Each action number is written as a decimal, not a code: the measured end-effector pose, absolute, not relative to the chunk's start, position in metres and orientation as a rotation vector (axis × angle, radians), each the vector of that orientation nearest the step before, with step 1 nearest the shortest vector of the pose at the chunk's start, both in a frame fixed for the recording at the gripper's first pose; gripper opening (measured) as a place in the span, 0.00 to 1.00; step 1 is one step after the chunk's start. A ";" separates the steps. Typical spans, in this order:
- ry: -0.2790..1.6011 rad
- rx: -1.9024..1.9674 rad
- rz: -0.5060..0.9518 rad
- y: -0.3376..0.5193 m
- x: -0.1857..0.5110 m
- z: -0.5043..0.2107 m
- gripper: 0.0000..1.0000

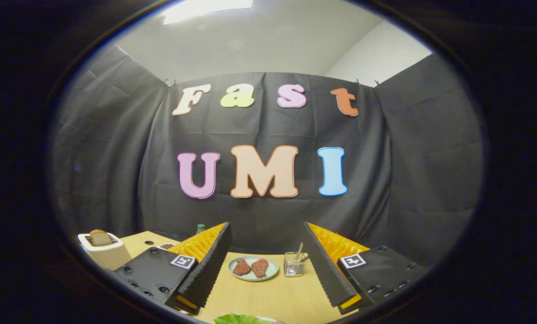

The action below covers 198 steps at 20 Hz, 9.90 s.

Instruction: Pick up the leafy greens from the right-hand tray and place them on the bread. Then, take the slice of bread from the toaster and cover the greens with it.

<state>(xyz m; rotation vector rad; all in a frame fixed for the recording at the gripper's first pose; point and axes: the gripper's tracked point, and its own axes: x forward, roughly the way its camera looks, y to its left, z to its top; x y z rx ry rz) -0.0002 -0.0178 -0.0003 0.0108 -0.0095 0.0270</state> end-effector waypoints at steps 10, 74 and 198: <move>0.056 -0.122 0.213 -0.004 0.004 -0.015 1.00; 1.003 -0.396 0.959 0.023 -0.101 -0.361 0.86; 1.026 -0.147 0.857 0.461 -0.063 -0.173 0.93</move>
